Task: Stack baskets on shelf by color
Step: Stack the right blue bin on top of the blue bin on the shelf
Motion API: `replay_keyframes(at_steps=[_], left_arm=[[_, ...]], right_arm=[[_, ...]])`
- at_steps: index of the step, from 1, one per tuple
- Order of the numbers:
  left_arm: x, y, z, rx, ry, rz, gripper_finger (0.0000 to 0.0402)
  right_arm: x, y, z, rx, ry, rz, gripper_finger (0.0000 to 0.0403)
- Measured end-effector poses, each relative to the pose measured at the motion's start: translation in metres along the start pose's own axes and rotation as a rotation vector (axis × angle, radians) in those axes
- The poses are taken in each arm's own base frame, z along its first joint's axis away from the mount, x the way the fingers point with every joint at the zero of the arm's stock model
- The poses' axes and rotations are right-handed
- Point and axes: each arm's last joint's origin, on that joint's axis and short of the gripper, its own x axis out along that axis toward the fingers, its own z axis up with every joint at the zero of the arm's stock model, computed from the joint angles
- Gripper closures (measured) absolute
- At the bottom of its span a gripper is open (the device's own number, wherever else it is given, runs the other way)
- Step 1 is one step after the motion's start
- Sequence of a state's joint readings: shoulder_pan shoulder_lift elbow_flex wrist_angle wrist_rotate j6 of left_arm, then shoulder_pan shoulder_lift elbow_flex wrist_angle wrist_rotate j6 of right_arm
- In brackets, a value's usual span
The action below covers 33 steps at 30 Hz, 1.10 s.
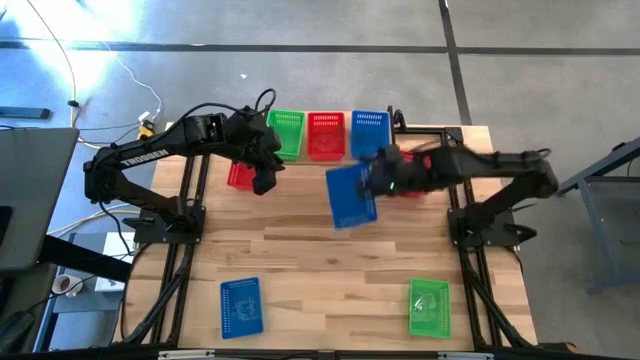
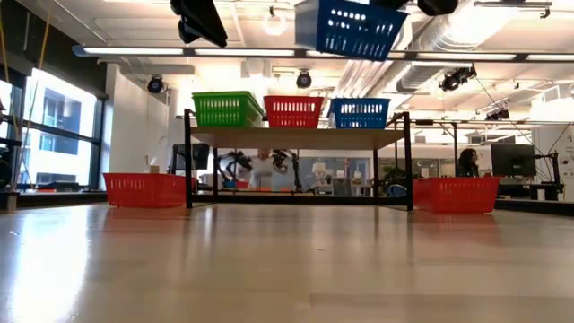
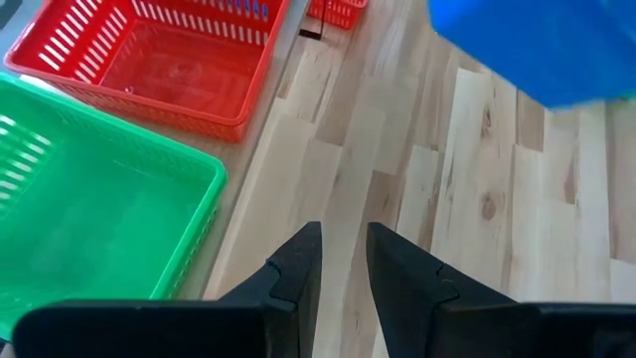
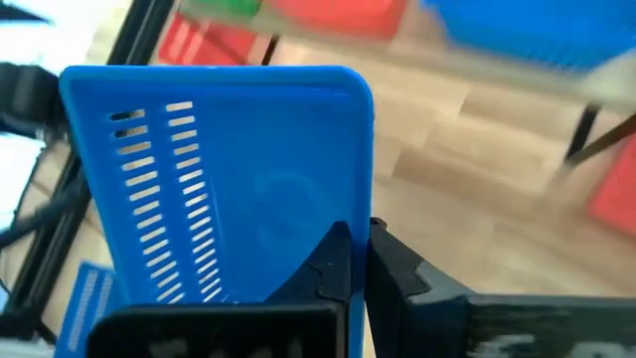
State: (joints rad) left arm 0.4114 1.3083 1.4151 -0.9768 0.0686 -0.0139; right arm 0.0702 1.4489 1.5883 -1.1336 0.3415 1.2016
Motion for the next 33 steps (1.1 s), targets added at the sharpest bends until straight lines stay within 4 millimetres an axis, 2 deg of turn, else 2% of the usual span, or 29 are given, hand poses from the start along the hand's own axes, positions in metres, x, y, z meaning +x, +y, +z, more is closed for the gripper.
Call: replay_keyframes(at_steps=[8, 18, 26, 33], left_arm=[[0.000, 0.001, 0.000, 0.000, -0.001, 0.050, 0.0326], [0.000, 0.002, 0.000, -0.033, -0.002, 0.055, 0.0326], [0.000, 0.002, 0.000, -0.036, -0.002, 0.054, 0.0326], [0.000, 0.002, 0.000, -0.036, -0.002, 0.054, 0.0326]], right_arm=[[-0.010, -0.034, 0.054, 0.056, -0.035, 0.025, 0.0403], [-0.008, -0.073, 0.112, 0.100, -0.062, 0.119, 0.0403], [-0.011, -0.116, 0.150, 0.178, -0.094, 0.147, 0.0403], [-0.017, -0.142, 0.173, 0.231, -0.138, 0.223, 0.0403]])
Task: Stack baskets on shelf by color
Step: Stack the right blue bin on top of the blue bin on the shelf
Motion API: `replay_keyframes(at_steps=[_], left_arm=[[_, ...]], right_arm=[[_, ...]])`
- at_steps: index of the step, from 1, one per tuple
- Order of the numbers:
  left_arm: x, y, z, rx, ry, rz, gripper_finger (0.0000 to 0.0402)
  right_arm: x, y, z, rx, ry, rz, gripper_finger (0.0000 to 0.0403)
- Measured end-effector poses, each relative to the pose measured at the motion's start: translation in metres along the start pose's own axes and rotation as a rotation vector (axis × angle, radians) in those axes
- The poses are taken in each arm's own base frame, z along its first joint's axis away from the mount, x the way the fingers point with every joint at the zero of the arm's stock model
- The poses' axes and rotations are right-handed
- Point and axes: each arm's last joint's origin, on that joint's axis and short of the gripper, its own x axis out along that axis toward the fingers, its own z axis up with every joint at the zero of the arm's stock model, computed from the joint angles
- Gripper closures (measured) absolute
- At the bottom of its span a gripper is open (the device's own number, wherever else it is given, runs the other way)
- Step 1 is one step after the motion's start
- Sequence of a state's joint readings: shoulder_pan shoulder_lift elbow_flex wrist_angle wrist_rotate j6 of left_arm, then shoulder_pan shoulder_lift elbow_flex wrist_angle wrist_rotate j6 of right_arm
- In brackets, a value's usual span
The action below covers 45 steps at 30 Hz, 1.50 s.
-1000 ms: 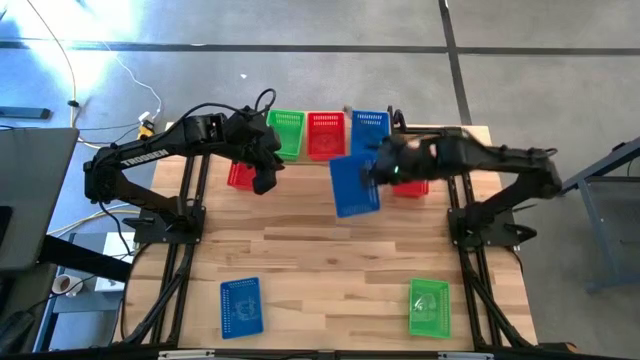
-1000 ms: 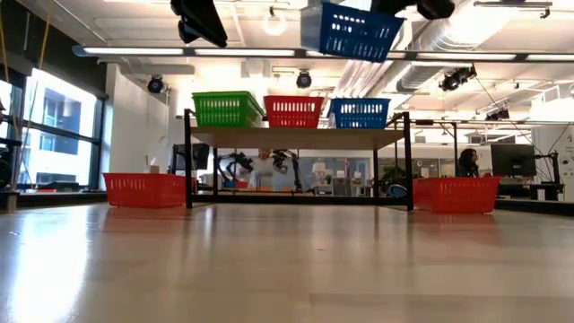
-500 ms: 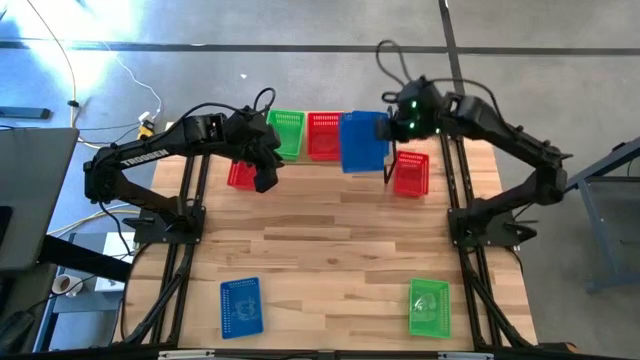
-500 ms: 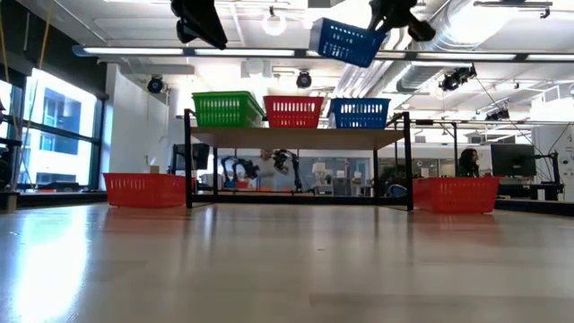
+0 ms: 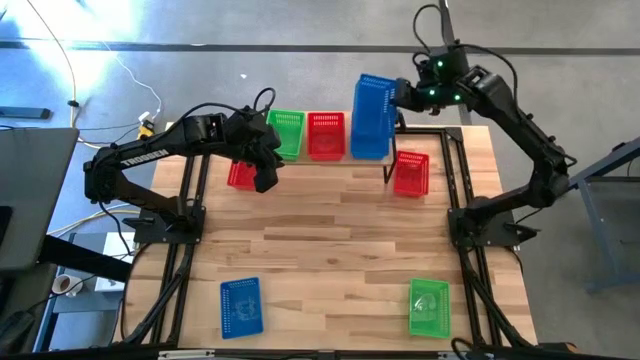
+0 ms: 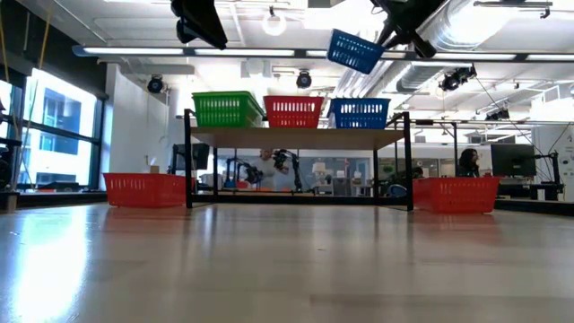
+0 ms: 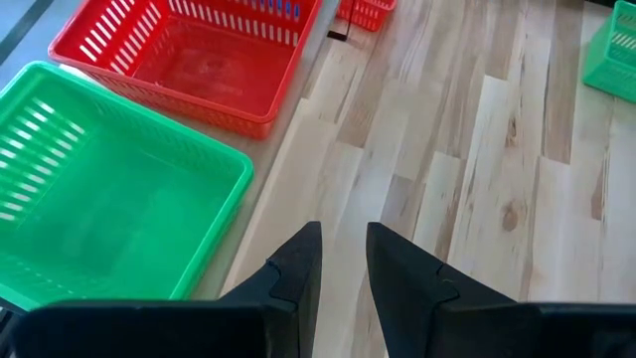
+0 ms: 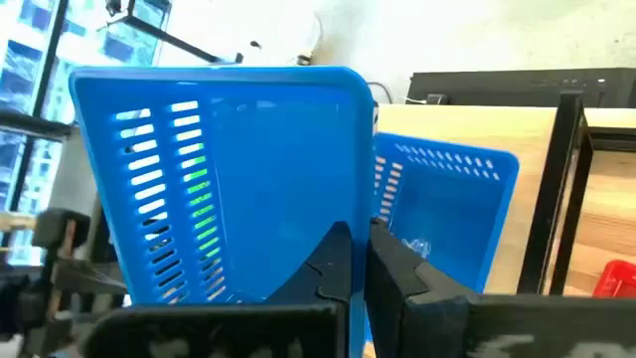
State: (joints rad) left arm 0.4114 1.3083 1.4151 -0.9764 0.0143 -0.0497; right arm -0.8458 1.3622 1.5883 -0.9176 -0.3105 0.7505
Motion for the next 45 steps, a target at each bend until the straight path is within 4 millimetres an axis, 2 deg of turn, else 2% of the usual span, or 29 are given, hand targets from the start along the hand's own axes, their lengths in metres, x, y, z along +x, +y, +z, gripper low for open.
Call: replay_keyframes(at_steps=[5, 10, 22, 45], left_arm=[[0.000, 0.000, 0.000, 0.000, 0.000, 0.000, 0.0326], [0.000, 0.000, 0.000, 0.000, 0.000, 0.000, 0.0326], [0.000, 0.000, 0.000, 0.001, 0.000, 0.000, 0.0326], [0.000, 0.000, 0.000, 0.001, 0.000, 0.000, 0.0326]], right_arm=[[0.006, -0.011, 0.008, 0.043, 0.036, -0.014, 0.0403], [0.023, -0.020, 0.006, 0.086, 0.134, -0.075, 0.0403], [0.051, -0.029, 0.008, 0.131, 0.243, -0.104, 0.0403], [0.052, -0.040, 0.006, 0.108, 0.255, -0.223, 0.0403]])
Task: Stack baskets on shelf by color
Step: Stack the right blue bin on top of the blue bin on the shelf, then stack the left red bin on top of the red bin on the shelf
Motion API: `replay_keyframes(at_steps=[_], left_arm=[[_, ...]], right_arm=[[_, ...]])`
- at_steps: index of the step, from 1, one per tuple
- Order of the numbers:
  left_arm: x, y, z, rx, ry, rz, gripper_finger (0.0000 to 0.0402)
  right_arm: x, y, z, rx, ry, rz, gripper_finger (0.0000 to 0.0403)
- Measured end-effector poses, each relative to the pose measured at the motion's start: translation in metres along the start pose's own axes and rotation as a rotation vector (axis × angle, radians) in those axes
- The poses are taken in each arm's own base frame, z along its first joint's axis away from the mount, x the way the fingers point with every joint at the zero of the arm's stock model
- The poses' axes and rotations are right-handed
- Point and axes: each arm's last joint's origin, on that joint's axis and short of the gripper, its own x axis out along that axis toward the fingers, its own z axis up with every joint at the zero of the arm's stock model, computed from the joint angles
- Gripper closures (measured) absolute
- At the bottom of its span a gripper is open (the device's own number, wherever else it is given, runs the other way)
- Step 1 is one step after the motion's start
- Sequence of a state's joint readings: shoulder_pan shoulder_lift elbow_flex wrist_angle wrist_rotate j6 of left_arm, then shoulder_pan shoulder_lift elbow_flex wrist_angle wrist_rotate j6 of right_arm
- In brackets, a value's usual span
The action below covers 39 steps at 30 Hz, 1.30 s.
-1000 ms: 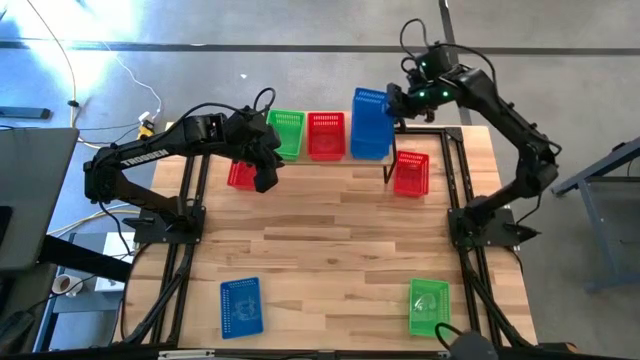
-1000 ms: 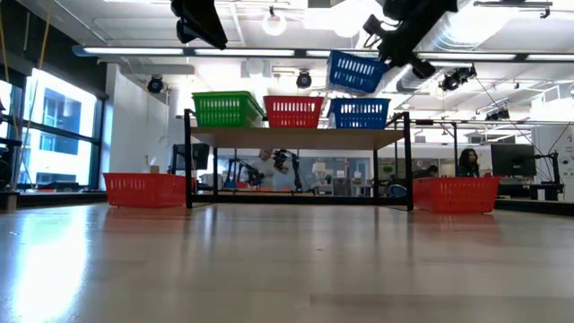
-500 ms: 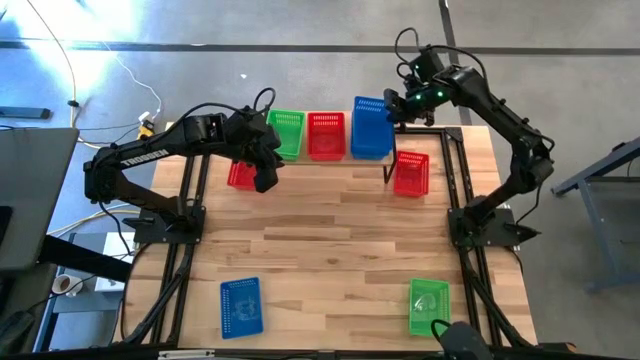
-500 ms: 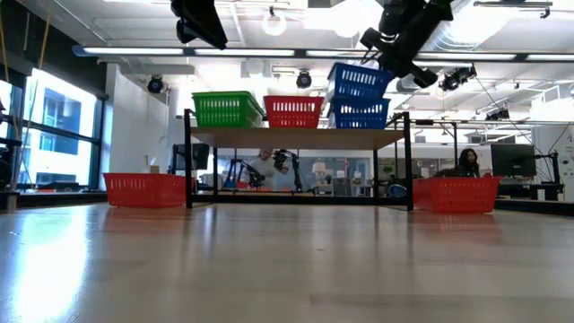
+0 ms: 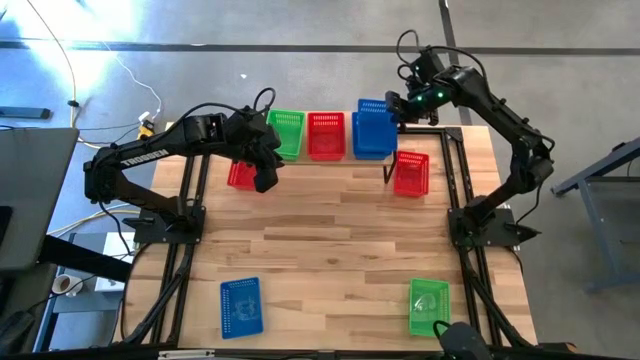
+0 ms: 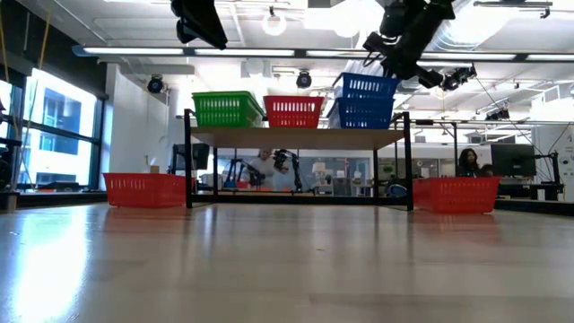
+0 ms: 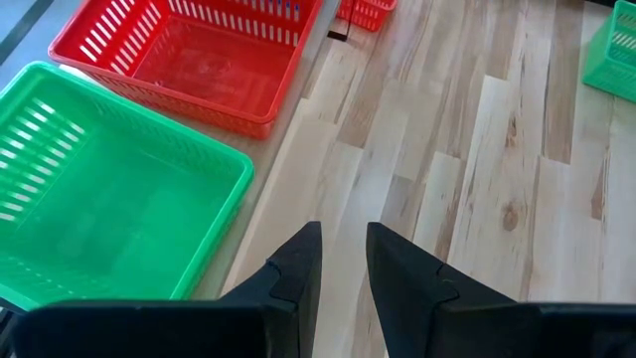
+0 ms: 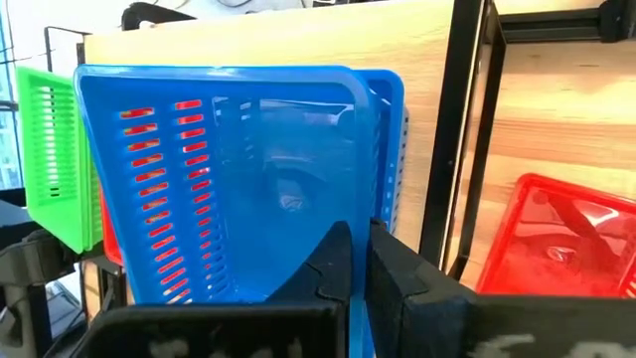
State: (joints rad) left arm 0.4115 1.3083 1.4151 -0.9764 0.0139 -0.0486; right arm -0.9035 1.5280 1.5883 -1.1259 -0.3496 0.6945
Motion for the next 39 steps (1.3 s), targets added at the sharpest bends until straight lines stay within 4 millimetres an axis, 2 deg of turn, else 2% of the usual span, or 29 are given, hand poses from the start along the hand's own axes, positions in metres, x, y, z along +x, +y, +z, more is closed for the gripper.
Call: replay_keyframes(at_steps=[17, 30, 39], left_arm=[[0.000, 0.000, 0.000, 0.000, 0.000, 0.000, 0.0326], [0.000, 0.000, 0.000, 0.000, 0.000, 0.000, 0.0326], [0.000, 0.001, 0.000, 0.000, -0.002, 0.032, 0.0326]], right_arm=[[0.000, 0.001, 0.000, -0.032, 0.012, 0.015, 0.0400], [0.000, 0.001, 0.000, -0.057, 0.009, 0.015, 0.0329], [-0.011, 0.010, -0.001, -0.204, -0.019, 0.033, 0.0320]])
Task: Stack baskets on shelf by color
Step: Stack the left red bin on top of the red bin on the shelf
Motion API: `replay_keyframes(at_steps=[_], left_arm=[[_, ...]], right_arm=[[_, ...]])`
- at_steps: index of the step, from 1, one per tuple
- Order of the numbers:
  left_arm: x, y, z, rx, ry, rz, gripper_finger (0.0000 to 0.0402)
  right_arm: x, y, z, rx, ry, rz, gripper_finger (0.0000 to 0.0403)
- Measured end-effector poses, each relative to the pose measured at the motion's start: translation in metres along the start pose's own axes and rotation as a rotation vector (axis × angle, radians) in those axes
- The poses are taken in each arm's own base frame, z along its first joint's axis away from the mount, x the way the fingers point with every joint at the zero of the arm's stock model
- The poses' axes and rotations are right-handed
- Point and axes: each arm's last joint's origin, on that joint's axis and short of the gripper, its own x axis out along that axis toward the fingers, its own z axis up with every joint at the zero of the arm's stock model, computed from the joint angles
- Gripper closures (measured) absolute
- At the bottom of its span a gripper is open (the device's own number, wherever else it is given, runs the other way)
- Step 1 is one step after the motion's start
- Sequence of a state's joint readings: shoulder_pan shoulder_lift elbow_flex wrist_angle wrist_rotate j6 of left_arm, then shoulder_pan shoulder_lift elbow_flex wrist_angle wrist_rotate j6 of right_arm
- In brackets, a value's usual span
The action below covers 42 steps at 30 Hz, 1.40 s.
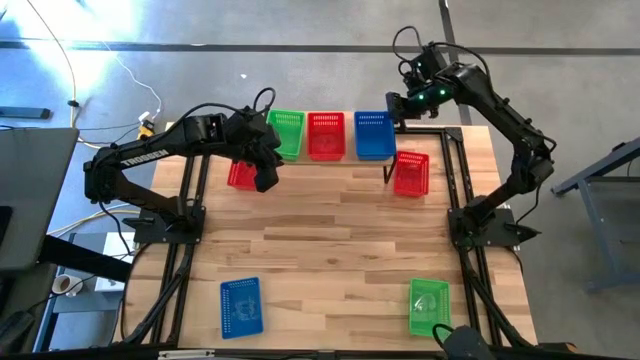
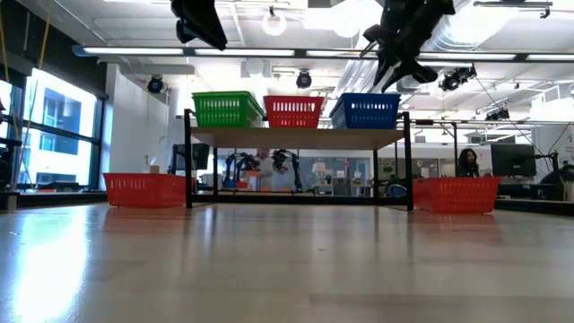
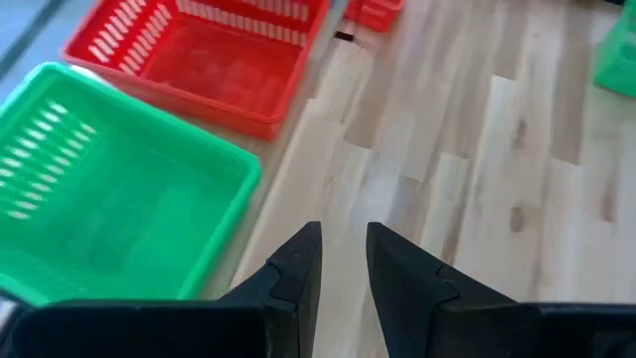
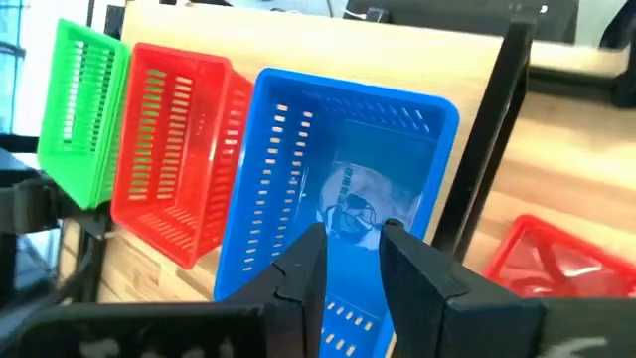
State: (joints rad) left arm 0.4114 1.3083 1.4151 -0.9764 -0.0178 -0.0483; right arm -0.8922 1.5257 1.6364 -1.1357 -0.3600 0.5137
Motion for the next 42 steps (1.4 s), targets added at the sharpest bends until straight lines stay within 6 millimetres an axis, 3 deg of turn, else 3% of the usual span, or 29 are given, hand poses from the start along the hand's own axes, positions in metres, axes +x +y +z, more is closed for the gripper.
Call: replay_keyframes(at_steps=[9, 18, 25, 32, 37, 42], left_arm=[[0.000, 0.003, 0.000, -0.008, 0.000, 0.087, 0.0326], [0.000, 0.003, -0.004, -0.058, 0.033, 0.090, 0.0326], [0.000, 0.003, -0.008, -0.073, 0.079, 0.104, 0.0326], [-0.001, 0.006, -0.011, -0.062, 0.104, 0.210, 0.0326], [-0.002, 0.011, -0.014, -0.063, 0.128, 0.267, 0.0325], [-0.003, 0.023, -0.022, -0.192, 0.205, 0.275, 0.0302]], right_arm=[[-0.025, 0.032, -0.019, -0.248, 0.015, -0.107, 0.0320], [-0.016, 0.062, -0.053, -0.476, 0.086, -0.207, 0.0320], [-0.013, 0.074, -0.074, -0.573, 0.112, -0.294, 0.0320], [-0.015, 0.073, -0.090, -0.547, 0.111, -0.497, 0.0320], [-0.015, 0.074, -0.091, -0.506, 0.097, -0.496, 0.0320], [-0.016, 0.073, -0.089, -0.471, 0.090, -0.498, 0.0320]])
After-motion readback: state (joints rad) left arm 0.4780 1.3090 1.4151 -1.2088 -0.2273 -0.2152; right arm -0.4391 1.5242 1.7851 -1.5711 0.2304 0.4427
